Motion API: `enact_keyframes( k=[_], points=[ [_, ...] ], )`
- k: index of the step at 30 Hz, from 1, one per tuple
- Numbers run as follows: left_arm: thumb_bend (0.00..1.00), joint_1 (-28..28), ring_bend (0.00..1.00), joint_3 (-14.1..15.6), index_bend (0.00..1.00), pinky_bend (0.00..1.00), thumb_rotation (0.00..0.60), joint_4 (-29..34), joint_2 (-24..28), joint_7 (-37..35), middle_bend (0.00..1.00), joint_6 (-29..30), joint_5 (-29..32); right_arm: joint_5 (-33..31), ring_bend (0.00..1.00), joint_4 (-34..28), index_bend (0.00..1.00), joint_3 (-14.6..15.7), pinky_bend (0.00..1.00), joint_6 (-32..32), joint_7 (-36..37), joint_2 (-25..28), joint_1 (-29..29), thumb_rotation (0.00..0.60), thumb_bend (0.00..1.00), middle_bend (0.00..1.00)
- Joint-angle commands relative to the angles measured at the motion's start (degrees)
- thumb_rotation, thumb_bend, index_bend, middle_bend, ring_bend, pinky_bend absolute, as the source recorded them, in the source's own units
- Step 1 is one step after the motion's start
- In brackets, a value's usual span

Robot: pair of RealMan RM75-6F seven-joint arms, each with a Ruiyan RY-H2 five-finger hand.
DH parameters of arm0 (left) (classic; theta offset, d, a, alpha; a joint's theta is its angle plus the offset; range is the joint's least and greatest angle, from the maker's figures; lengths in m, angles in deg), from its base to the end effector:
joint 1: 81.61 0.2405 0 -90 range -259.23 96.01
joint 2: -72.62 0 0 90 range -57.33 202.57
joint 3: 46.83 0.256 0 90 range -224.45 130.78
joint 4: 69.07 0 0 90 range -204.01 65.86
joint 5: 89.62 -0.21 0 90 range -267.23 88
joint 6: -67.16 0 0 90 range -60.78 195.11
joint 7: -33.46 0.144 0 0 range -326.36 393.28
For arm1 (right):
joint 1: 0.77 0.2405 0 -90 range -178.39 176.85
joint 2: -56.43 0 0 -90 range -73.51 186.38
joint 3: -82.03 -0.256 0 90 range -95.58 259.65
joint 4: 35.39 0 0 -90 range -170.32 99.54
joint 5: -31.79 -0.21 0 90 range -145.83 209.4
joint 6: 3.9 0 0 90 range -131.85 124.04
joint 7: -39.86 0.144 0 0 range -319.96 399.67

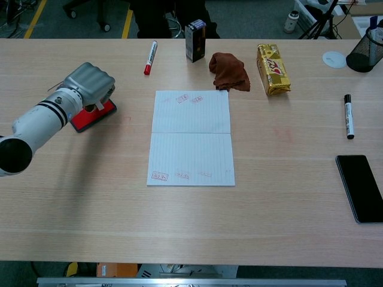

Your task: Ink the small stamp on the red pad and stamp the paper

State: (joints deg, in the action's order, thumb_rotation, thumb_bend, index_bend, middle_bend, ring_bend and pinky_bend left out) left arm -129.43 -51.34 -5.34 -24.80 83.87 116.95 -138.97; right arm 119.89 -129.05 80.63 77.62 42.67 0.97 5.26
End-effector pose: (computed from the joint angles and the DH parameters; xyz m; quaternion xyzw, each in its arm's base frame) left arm -0.2067 0.3801 -0.0489 -0.8128 -0.2034 -0.1260 0.5312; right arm -0.3142 -0.1820 0.1925 0.6360 -0.3747 0.3509 0.5761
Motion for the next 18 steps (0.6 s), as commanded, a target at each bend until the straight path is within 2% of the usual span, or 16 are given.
enact_keyframes(
  k=[1, 9, 18],
  points=[
    [0.28, -0.2, 1.00, 0.0, 0.58, 1.00, 0.600, 0.4, 0.1, 0.6, 1.00, 0.2, 0.4, 0.0, 0.09, 0.1, 0.07, 0.0, 0.16, 0.0, 0.1, 0.0, 0.0, 0.600, 0.19, 0.18],
    [0.28, 0.2, 1.00, -0.3, 0.58, 1.00, 0.600, 5.7, 3.3, -0.5, 1.00, 3.4, -1.8, 0.3, 0.09, 0.4, 0.07, -0.1, 0.16, 0.0, 0.6, -0.2, 0.2, 0.600, 0.19, 0.18],
    [0.28, 1.4, 1.00, 0.7, 0.58, 1.00, 0.600, 18.0, 8.2, -0.9, 1.00, 9.6, -8.7, 0.9, 0.09, 1.4, 0.07, -0.1, 0.16, -0.2, 1.7, -0.8, 0.5, 0.600, 0.19, 0.18]
  ],
)
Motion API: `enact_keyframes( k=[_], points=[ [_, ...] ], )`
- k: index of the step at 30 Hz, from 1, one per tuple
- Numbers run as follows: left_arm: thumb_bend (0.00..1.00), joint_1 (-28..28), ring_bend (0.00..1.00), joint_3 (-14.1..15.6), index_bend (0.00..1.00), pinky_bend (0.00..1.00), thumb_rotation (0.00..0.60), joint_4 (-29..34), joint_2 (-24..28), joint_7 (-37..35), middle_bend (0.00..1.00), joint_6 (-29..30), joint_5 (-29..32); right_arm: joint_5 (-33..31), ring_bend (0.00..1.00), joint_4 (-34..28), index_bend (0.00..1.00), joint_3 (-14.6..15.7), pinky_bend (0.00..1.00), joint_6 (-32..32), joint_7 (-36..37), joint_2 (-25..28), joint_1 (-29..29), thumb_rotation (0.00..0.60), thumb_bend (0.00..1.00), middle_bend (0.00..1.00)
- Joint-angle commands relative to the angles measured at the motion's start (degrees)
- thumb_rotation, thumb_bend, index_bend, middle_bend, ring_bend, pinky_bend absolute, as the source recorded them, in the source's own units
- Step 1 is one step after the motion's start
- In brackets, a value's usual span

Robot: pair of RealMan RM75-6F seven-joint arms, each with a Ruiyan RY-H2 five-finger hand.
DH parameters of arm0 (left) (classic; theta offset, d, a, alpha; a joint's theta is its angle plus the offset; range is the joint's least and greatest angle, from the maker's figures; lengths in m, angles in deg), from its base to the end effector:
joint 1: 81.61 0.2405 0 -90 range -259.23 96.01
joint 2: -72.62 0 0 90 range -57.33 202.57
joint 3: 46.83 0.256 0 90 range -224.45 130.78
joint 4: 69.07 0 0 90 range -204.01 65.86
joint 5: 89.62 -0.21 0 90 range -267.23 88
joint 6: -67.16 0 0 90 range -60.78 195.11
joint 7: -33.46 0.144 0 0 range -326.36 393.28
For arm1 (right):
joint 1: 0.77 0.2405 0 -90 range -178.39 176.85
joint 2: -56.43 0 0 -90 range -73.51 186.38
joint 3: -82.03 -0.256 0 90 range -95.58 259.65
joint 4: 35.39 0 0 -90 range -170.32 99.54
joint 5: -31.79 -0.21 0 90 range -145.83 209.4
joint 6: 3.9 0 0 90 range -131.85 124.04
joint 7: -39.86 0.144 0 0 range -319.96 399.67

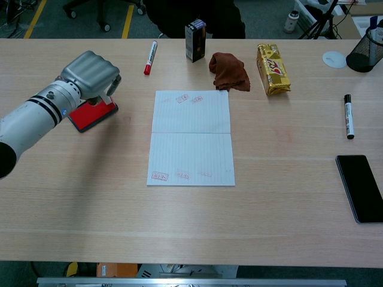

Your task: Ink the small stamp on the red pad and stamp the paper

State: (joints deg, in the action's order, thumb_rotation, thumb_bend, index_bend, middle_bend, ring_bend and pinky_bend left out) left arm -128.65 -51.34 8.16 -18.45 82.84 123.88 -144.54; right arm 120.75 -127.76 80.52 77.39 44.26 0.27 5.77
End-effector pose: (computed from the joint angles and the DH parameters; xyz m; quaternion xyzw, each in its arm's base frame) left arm -0.1734 0.3611 -0.0247 -0.8120 -0.1819 -0.1943 0.5195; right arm -0.3146 -0.1854 0.1899 0.6389 -0.3753 0.3595 0.5672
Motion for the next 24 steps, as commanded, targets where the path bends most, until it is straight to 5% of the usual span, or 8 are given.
enact_keyframes(
  k=[1, 12, 24],
  points=[
    [0.28, 0.8, 1.00, 1.3, 0.58, 1.00, 0.600, 6.2, 2.1, 0.4, 1.00, 3.5, -4.5, 0.1, 0.09, 0.3, 0.07, 0.0, 0.16, 0.1, 0.3, -0.1, 0.0, 0.600, 0.19, 0.18],
    [0.28, 1.5, 1.00, 5.2, 0.58, 1.00, 0.600, 16.4, 0.0, 3.5, 1.00, 7.9, -15.9, 0.2, 0.09, 0.9, 0.07, 0.3, 0.16, 0.4, 1.1, 0.0, -0.4, 0.600, 0.19, 0.18],
    [0.28, 2.1, 1.00, 7.7, 0.58, 1.00, 0.600, 13.0, -6.4, 5.1, 1.00, 7.2, -23.0, -0.2, 0.09, 0.8, 0.07, 0.5, 0.16, 0.6, 1.0, 0.3, -0.9, 0.600, 0.19, 0.18]
  ],
)
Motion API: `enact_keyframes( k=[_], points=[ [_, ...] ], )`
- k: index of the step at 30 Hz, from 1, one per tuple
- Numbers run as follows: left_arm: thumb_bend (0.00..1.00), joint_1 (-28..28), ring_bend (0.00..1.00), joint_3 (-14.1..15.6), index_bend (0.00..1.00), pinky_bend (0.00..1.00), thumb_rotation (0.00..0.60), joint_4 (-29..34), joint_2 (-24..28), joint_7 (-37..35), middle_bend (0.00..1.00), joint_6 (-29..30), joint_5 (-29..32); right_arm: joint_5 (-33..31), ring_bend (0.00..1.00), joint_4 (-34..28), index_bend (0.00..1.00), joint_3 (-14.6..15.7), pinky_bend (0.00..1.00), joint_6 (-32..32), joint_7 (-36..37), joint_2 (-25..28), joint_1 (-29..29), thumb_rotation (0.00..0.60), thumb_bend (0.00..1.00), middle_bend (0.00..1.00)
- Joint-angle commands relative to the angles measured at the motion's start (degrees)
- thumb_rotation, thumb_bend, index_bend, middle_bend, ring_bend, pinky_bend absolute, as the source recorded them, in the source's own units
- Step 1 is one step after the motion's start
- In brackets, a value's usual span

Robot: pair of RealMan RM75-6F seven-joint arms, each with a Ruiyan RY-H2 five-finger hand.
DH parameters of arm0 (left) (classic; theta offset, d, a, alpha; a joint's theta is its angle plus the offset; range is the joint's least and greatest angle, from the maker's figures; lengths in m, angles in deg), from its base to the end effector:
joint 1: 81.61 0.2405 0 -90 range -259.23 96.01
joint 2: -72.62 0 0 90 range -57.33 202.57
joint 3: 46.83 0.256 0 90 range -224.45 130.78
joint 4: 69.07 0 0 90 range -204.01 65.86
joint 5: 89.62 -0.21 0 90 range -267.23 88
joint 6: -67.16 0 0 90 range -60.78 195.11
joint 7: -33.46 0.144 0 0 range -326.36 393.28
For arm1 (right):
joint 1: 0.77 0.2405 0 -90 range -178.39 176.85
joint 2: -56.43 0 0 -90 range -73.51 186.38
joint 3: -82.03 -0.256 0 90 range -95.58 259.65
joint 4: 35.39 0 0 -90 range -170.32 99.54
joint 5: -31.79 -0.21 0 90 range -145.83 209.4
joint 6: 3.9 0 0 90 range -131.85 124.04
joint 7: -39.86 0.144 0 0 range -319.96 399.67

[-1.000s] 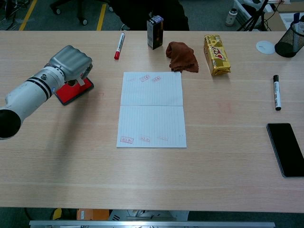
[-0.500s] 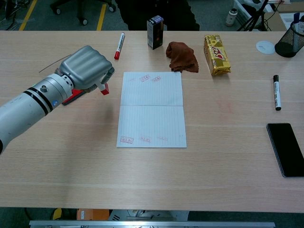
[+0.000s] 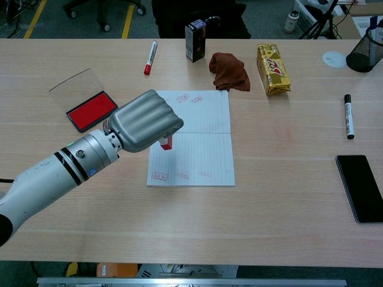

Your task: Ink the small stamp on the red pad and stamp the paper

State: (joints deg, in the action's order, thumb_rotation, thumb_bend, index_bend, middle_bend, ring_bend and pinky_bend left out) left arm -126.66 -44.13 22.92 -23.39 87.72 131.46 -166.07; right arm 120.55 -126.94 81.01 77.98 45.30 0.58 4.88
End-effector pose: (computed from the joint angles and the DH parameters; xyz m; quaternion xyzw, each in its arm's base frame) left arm -0.0939 0.2542 -0.0659 -0.8634 -0.0644 -0.3197 0.3848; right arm -0.3210 -0.1791 0.1940 0.6339 -0.3802 0.3544 0.5727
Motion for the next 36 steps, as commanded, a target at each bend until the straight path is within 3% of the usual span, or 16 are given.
enact_keyframes(
  k=[1, 14, 36],
  points=[
    [0.28, 0.1, 1.00, 0.6, 0.58, 1.00, 0.600, -2.7, -2.1, 0.1, 1.00, -0.6, -2.0, -0.1, 0.09, 0.0, 0.07, 0.0, 0.16, 0.0, 0.0, 0.0, 0.0, 0.600, 0.19, 0.18],
    [0.28, 0.7, 1.00, 1.2, 0.58, 1.00, 0.600, -11.2, -5.9, -0.7, 1.00, -2.8, -6.0, -0.5, 0.09, -0.4, 0.07, -0.1, 0.16, -0.4, -0.7, 0.1, 0.0, 0.600, 0.19, 0.18],
    [0.28, 2.2, 1.00, 1.9, 0.58, 1.00, 0.600, -19.0, -9.1, -2.2, 1.00, -7.0, -8.1, -1.1, 0.09, -1.1, 0.07, -0.3, 0.16, -0.7, -1.8, 0.3, -0.1, 0.600, 0.19, 0.18]
  ],
)
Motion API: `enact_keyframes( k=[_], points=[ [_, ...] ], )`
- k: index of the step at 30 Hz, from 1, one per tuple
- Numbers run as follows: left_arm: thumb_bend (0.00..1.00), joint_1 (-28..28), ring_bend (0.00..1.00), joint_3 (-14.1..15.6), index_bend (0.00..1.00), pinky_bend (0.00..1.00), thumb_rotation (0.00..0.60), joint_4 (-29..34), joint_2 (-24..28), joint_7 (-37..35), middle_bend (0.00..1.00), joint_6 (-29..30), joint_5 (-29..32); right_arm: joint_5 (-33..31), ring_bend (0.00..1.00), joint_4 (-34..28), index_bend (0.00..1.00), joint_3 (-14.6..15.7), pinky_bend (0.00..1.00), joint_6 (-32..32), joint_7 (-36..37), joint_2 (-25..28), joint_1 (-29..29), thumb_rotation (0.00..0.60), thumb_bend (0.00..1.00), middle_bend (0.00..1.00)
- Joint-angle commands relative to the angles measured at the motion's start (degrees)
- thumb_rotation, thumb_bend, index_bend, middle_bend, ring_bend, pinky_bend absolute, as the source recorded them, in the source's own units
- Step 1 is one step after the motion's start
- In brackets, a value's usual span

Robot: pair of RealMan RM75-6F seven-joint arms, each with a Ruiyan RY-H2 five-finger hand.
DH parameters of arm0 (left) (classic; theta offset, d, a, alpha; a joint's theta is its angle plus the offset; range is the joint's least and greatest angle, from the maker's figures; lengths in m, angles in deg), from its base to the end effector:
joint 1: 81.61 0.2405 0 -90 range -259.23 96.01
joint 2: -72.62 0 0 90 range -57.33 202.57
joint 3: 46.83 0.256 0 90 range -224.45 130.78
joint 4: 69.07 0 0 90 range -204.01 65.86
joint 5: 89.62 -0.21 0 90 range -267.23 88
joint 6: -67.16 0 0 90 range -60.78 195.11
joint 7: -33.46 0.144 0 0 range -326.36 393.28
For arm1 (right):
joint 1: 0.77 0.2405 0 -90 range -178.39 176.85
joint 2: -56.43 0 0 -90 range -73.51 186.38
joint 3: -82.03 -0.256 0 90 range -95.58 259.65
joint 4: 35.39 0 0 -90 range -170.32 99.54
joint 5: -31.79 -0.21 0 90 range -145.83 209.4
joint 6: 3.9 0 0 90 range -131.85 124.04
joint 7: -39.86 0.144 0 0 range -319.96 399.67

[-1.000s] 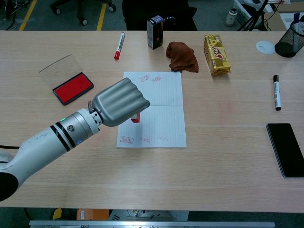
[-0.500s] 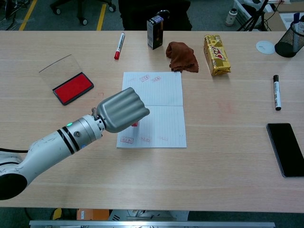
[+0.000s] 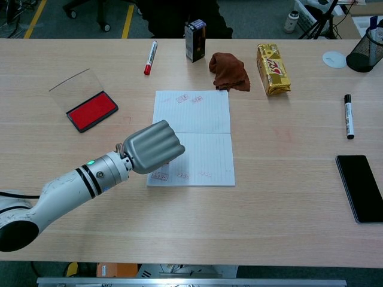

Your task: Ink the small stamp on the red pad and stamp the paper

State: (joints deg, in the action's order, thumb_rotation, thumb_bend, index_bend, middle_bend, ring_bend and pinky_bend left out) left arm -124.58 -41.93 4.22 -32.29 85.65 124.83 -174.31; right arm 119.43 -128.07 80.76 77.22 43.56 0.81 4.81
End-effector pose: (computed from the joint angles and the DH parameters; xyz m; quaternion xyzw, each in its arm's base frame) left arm -0.1276 0.2521 -0.1209 -0.8942 0.0184 -0.2647 0.3606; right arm -0.3206 -0.1793 0.1932 0.6323 -0.3822 0.3448 0.5789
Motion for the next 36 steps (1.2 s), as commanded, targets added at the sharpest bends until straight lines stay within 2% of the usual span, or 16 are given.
enact_keyframes(
  k=[1, 12, 20, 25, 36],
  points=[
    [0.28, 0.1, 1.00, -0.4, 0.58, 1.00, 0.600, -0.4, -0.3, -0.1, 1.00, -0.6, 0.2, 0.0, 0.09, 0.0, 0.07, 0.0, 0.16, 0.1, -0.1, 0.1, 0.0, 0.600, 0.19, 0.18],
    [0.28, -0.1, 1.00, -2.4, 0.55, 1.00, 0.600, 1.0, 0.4, 1.8, 1.00, -4.5, 3.9, 0.0, 0.09, 0.1, 0.07, 0.0, 0.16, 0.1, 0.1, 0.0, -0.1, 0.600, 0.19, 0.18],
    [0.28, -0.2, 1.00, -2.7, 0.55, 1.00, 0.600, 1.9, 0.6, 3.4, 1.00, -5.6, 5.5, -0.1, 0.09, 0.2, 0.07, 0.0, 0.16, 0.2, 0.2, 0.0, -0.2, 0.600, 0.19, 0.18],
    [0.28, -0.2, 1.00, -2.9, 0.55, 1.00, 0.600, 2.6, 1.0, 3.5, 1.00, -5.1, 5.2, -0.1, 0.09, 0.2, 0.07, -0.1, 0.16, 0.2, 0.2, 0.0, -0.3, 0.600, 0.19, 0.18],
    [0.29, -0.2, 1.00, -4.4, 0.56, 1.00, 0.600, 8.8, 6.2, 2.4, 1.00, -1.7, 3.1, 0.3, 0.09, 0.4, 0.07, -0.1, 0.16, 0.6, 0.6, -0.2, -0.3, 0.600, 0.19, 0.18]
  ],
)
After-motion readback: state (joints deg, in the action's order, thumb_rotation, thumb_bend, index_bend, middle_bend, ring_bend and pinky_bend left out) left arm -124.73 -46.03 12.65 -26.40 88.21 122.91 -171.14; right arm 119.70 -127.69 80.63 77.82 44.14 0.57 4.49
